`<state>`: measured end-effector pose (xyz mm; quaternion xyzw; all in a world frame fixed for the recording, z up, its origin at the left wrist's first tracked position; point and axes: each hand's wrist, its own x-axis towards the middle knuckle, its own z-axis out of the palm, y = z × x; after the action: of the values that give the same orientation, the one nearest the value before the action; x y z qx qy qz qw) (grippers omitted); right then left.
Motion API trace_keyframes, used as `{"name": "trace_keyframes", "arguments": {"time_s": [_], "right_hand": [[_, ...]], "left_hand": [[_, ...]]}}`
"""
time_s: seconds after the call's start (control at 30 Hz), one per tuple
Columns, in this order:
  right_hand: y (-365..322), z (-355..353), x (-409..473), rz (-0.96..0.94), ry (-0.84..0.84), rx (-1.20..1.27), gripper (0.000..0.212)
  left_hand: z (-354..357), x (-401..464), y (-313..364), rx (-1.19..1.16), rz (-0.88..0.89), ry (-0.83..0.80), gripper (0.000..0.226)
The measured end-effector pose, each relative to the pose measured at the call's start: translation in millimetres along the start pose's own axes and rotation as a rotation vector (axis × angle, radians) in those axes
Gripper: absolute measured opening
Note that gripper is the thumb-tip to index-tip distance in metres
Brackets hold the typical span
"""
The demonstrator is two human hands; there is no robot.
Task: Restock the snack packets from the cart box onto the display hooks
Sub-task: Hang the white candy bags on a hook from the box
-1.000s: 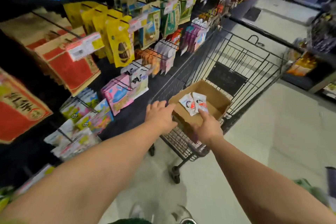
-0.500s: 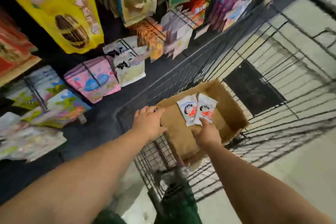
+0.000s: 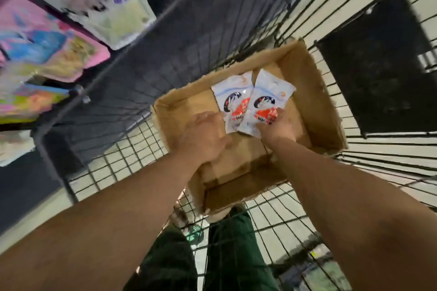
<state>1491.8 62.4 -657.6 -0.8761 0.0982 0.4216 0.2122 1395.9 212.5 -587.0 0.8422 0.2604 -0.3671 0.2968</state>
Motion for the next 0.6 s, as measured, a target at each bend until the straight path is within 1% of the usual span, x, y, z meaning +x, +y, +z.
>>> {"name": "trace_keyframes", "arguments": {"time_s": [0.07, 0.1, 0.2, 0.27, 0.37, 0.43, 0.5, 0.57, 0.6], "right_hand": [[4.2, 8.4, 13.7, 0.049, -0.003, 0.046, 0.078], [6.1, 11.9, 19.8, 0.082, 0.003, 0.063, 0.079], [9.0, 18.4, 28.3, 0.202, 0.014, 0.152, 0.078], [11.0, 21.3, 31.6, 0.237, 0.025, 0.233, 0.081], [18.2, 20.8, 28.6, 0.244, 0.021, 0.320, 0.073], [26.1, 17.9, 21.8, 0.211, -0.029, 0.338, 0.065], [29.9, 13.0, 7.9, 0.122, -0.113, 0.359, 0.059], [29.5, 11.5, -5.6, -0.002, -0.215, 0.325, 0.051], [26.6, 11.2, -11.5, -0.066, -0.291, 0.286, 0.051]], "left_hand": [[7.3, 12.3, -0.8, -0.004, -0.007, -0.021, 0.073], [10.3, 18.1, -1.7, -0.011, -0.015, -0.026, 0.073], [17.1, 28.1, -3.6, -0.020, -0.046, -0.020, 0.075], [18.5, 29.7, -1.1, -0.027, -0.050, -0.017, 0.072], [18.9, 28.3, 3.2, -0.069, -0.062, -0.015, 0.068], [18.7, 27.8, 5.2, -0.124, -0.084, -0.003, 0.070], [20.3, 29.9, 6.5, -0.252, -0.128, 0.015, 0.076], [22.4, 30.6, 7.6, -0.543, -0.229, 0.030, 0.088], [23.7, 30.1, 7.2, -0.715, -0.289, 0.030, 0.092]]}}
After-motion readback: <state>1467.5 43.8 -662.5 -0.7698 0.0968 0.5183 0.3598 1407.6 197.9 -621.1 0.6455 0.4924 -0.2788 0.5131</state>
